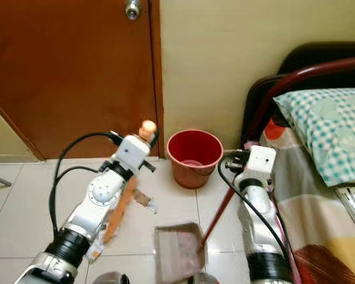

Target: Sweep floor

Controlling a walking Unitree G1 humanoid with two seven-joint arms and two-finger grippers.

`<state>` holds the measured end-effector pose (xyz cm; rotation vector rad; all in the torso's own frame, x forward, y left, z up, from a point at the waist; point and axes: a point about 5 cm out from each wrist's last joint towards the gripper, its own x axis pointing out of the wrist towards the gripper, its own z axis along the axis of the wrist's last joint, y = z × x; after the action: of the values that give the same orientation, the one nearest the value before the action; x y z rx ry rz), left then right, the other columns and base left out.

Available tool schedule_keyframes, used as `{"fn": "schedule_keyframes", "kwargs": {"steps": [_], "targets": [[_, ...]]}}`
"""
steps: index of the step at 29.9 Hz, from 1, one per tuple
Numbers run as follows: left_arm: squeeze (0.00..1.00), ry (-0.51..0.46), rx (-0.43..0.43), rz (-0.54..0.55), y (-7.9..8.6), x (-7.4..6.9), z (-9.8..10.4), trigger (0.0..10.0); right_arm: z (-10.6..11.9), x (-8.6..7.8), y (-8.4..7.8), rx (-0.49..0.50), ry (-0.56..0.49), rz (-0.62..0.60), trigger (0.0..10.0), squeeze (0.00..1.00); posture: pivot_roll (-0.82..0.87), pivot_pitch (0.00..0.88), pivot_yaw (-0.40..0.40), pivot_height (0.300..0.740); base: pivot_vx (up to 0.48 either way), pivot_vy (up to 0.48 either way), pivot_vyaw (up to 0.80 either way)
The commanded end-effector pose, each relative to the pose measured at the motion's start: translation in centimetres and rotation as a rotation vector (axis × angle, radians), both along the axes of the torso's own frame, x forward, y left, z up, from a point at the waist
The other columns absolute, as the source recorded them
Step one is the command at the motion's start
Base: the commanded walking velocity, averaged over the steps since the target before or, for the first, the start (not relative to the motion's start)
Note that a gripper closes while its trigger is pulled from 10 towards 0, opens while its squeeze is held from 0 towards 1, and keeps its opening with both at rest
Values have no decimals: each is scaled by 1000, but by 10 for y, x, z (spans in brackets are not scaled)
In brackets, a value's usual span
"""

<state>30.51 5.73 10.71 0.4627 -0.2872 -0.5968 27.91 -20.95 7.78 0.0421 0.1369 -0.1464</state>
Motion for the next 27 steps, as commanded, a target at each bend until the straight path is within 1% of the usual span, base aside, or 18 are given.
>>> {"fn": "schedule_keyframes", "kwargs": {"steps": [1, 2, 6, 8, 10, 12, 13, 15, 16, 17, 18, 19, 21, 23, 27], "targets": [[0, -71, 44, -95, -11, 0, 9, 10000, 6, -2, -6, -12, -15, -8, 10000, 0, -87, 84, -3, 740, 0, 0, 0], [0, -52, 55, -102, -13, 2, 5, 10000, 5, -5, -9, -12, -8, -22, 10000, 0, -93, 86, -2, 740, 0, 0, 0], [0, -38, 66, -113, -17, 5, 0, 10000, 5, -8, -11, -10, -2, -29, 10000, 0, -98, 87, 0, 740, 0, 0, 0], [0, -20, 94, -133, -21, 7, -7, 10000, 8, -8, -7, -5, -7, -21, 10000, 0, -105, 87, 3, 740, 0, 0, 0], [0, -10, 102, -140, -23, 7, -9, 10000, 10, -7, -5, -2, -10, -17, 10000, 0, -107, 87, 3, 740, 0, 0, 0], [0, 7, 113, -165, -26, 6, -13, 10000, 11, -6, -4, 2, -13, -15, 10000, 0, -107, 87, 3, 740, 0, 0, 0], [0, 37, 118, -179, -30, 5, -18, 10000, 11, -5, -3, 5, -14, -14, 10000, 0, -107, 87, 3, 740, 0, 0, 0], [0, 48, 121, -184, -31, 4, -20, 10000, 12, -5, -3, 5, -15, -13, 10000, 0, -107, 87, 3, 740, 0, 0, 0], [0, 94, 130, -206, -35, 1, -26, 10000, 12, -4, -2, 6, -15, -13, 10000, 0, -107, 87, 3, 740, 0, 0, 0], [0, 170, 147, -248, -42, -6, -38, 10000, 12, -3, -2, 8, -15, -12, 10000, 0, -108, 85, 2, 740, 0, 0, 0], [0, 170, 147, -248, -42, -6, -38, 10000, 12, -3, -2, 8, -15, -12, 10000, 0, -108, 85, 2, 740, 0, 0, 0], [0, 242, 170, -291, -49, -14, -49, 10000, 13, -1, -1, 11, -16, -11, 10000, 0, -108, 85, 2, 740, 0, 0, 0], [0, 272, 198, -330, -54, -20, -56, 10000, 14, 0, 0, 13, -16, -9, 10000, 0, -112, 84, 1, 740, 0, 0, 0], [0, 311, 172, -348, -57, -23, -59, 10000, 15, 1, 0, 15, -16, -8, 10000, 0, -111, 84, 0, 740, 0, 0, 0], [0, 347, 146, -379, -59, -25, -59, 10000, 15, 2, 1, 17, -14, -4, 10000, 0, -111, 84, 0, 740, 0, 0, 0]]}}
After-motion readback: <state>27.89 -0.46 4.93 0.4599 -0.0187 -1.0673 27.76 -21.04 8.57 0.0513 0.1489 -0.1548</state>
